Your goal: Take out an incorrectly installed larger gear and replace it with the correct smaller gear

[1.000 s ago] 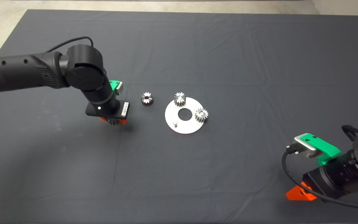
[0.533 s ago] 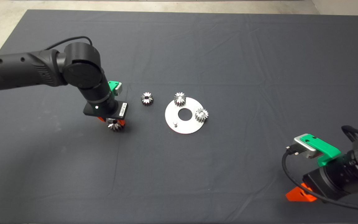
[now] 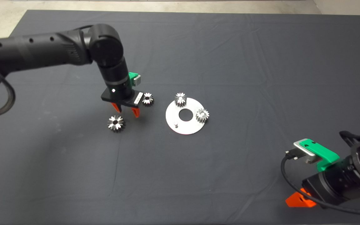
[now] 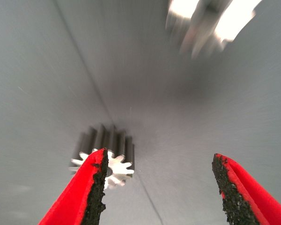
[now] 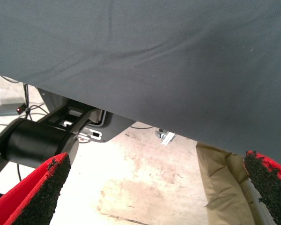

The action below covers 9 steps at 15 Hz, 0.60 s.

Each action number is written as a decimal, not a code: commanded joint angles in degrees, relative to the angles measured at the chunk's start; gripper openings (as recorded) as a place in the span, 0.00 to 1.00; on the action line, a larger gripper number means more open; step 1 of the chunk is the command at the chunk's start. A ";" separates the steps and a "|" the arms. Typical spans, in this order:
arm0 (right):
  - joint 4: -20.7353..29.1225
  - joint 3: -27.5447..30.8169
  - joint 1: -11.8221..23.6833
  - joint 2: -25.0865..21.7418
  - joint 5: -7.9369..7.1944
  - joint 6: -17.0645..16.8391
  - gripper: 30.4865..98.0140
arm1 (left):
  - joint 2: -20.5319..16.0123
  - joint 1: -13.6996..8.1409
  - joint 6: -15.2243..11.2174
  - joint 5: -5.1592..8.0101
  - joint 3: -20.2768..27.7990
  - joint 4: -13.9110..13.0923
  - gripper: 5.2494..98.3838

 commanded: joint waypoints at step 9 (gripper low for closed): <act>2.07 0.77 0.27 2.37 -4.64 2.28 1.00 | 10.67 -1.58 13.10 1.71 -18.97 -0.76 0.64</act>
